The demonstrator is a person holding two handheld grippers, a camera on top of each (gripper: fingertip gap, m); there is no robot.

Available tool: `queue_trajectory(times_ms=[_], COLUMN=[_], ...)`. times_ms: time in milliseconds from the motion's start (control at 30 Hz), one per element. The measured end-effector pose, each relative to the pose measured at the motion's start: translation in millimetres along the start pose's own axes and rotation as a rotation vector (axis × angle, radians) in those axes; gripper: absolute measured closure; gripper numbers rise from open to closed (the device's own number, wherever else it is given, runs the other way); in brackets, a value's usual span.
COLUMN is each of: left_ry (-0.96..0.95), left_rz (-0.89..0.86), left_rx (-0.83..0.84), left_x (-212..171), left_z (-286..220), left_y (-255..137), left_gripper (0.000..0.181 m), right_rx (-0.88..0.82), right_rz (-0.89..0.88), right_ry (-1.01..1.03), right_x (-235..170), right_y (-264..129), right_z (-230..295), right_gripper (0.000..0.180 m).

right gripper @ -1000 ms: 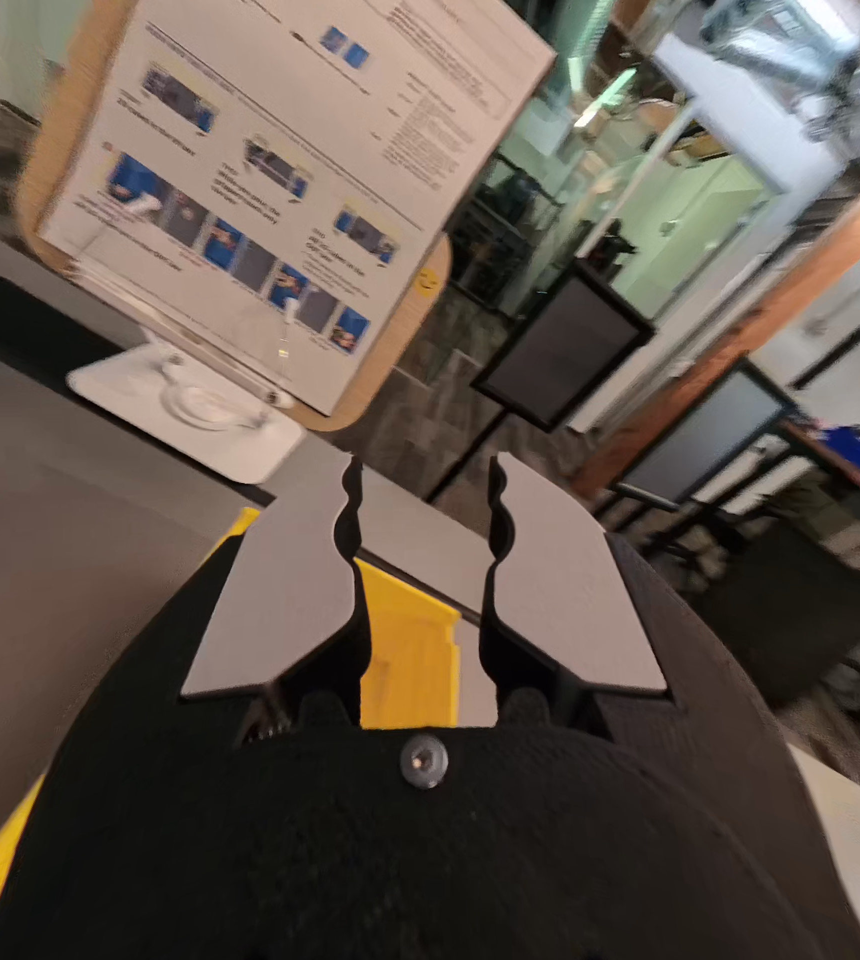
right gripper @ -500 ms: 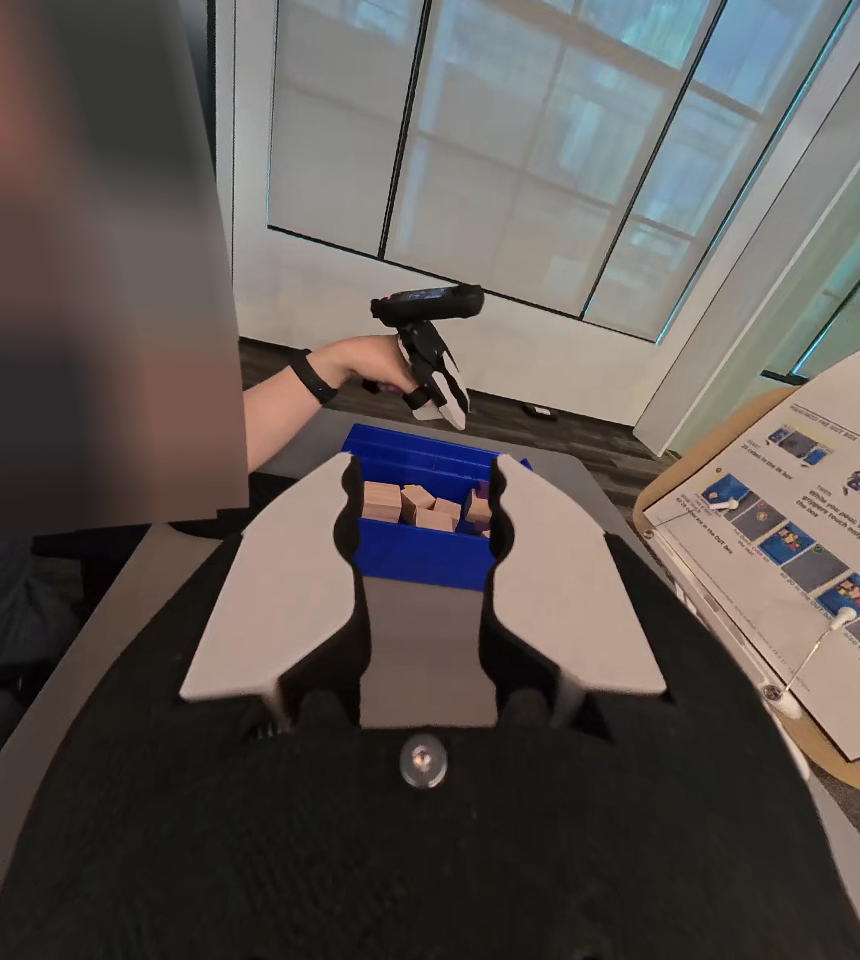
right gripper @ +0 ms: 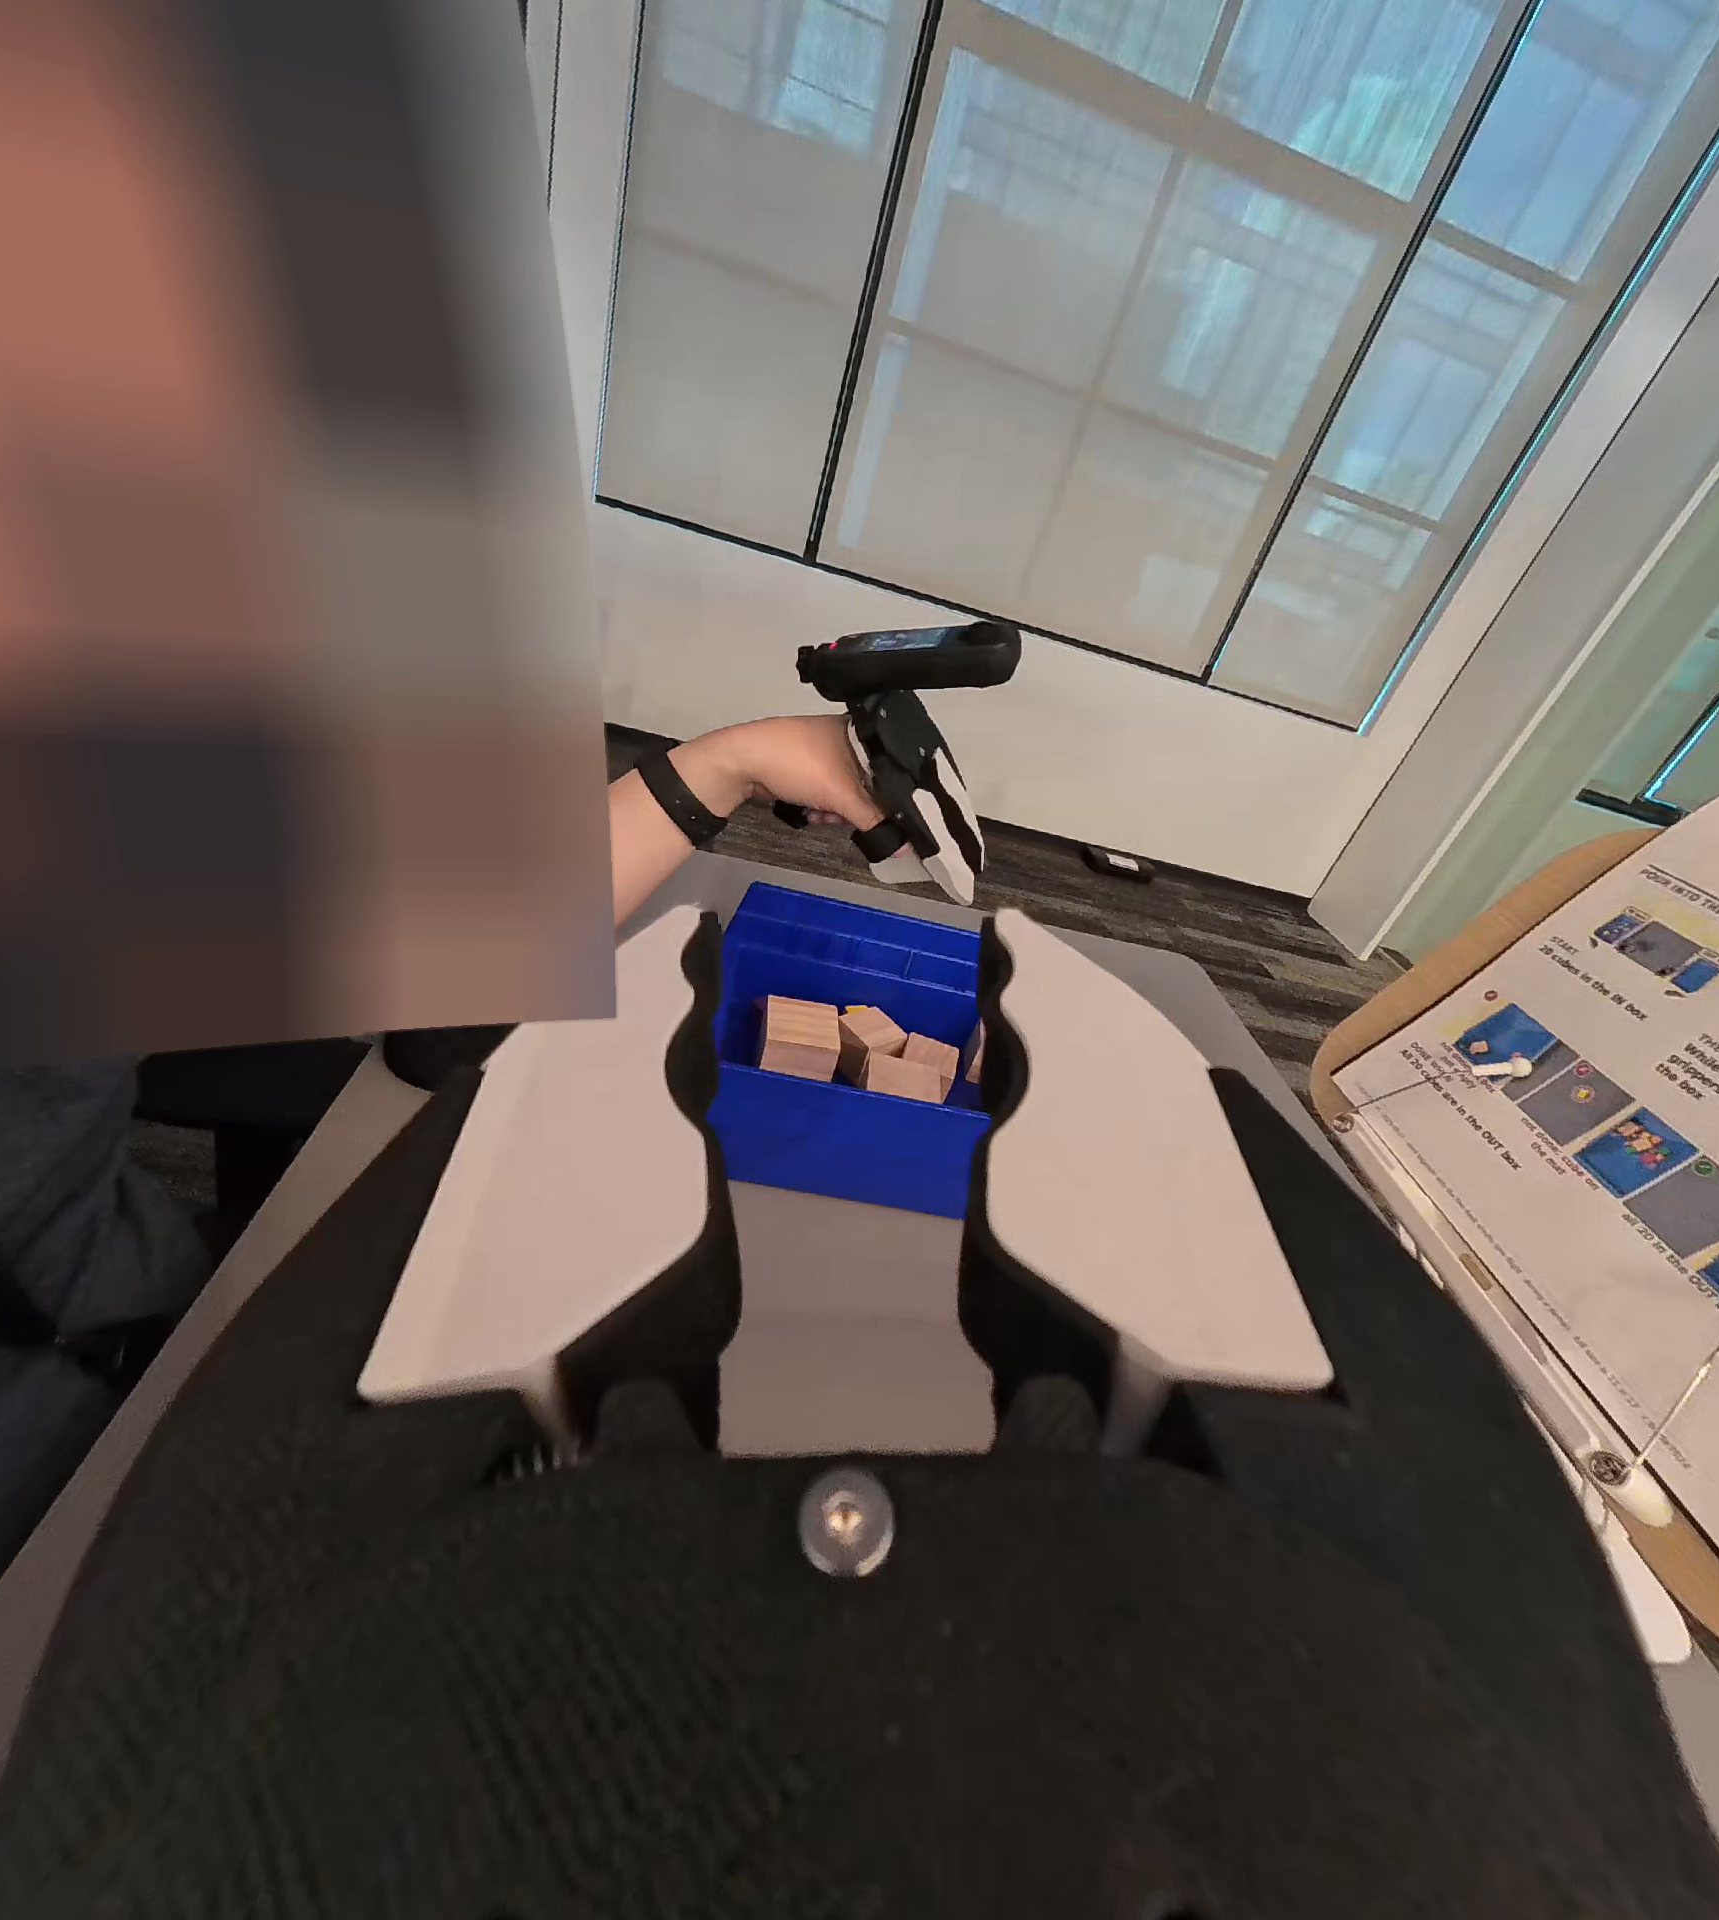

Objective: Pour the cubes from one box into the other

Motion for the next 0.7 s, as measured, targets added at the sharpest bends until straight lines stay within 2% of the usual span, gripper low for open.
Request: queue_trajectory(times_ms=[700], left_ry=[-0.021], left_rz=[-0.016], left_rx=[-0.007], left_x=[0.0], left_z=[4.0], left_y=[-4.1], left_gripper=[0.145], right_rx=[0.012], right_rz=[-0.005], right_ry=[0.022], right_x=[-3.2], right_y=[5.9], right_z=[-2.4], right_gripper=[0.132])
Point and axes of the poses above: each gripper's, where its closed fingertips meet, y out along the fingers, x out of its top, z = x × y across the jaws, the point moved 2 cm from there along -y, back along the fingers, and after that the axes turned 9 degrees about x, right-handed, at the moved point
